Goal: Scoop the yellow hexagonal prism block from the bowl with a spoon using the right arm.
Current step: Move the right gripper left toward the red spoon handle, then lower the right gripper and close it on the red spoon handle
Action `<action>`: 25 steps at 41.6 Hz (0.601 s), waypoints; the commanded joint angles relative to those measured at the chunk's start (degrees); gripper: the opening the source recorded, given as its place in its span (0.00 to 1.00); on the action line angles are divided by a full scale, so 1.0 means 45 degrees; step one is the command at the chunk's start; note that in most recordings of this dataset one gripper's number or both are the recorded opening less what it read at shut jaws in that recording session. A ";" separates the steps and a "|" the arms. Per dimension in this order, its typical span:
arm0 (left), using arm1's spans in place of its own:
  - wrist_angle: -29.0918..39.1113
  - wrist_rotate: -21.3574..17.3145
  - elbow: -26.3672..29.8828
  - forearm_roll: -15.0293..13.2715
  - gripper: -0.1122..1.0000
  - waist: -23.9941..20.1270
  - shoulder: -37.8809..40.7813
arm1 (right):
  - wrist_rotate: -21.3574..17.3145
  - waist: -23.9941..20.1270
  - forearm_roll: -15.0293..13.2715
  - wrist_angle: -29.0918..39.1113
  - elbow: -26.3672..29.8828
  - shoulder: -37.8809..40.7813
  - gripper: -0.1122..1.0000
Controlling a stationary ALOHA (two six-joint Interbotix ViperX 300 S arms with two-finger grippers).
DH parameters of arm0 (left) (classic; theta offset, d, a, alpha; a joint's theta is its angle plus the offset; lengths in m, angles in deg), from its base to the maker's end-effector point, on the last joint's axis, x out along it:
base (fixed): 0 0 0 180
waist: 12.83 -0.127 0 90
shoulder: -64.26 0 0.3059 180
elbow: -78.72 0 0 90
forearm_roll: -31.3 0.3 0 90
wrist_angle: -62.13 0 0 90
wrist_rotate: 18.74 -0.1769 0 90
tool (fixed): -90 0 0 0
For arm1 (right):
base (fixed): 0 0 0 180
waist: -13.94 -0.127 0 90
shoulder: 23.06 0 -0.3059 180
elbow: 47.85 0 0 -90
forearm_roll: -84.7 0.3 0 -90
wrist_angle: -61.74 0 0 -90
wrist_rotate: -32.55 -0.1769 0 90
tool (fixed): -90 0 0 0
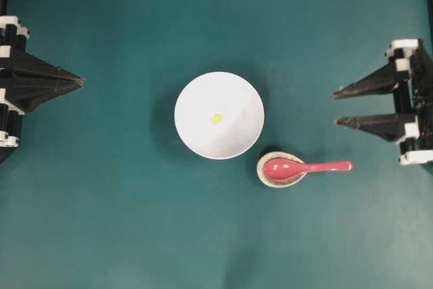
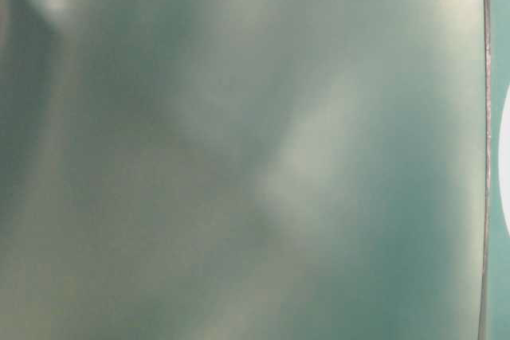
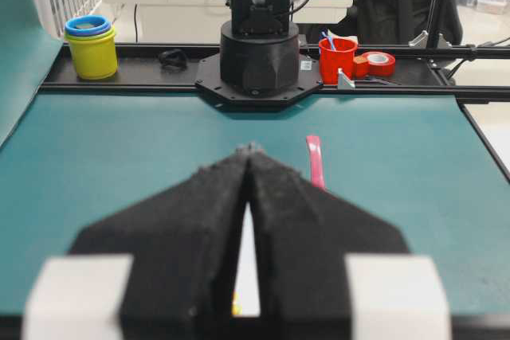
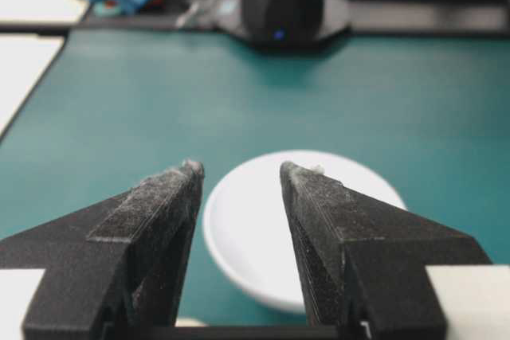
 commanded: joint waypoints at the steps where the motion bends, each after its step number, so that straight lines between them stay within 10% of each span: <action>1: -0.0039 -0.0020 0.0313 0.0039 0.10 -0.0020 0.0078 | -0.0020 -0.0137 0.0195 -0.0586 -0.0059 0.0332 0.56; 25: -0.0020 -0.0039 0.0293 0.0020 0.10 -0.0020 0.0098 | -0.0195 -0.2441 0.3223 -0.8047 -0.1973 0.5840 0.56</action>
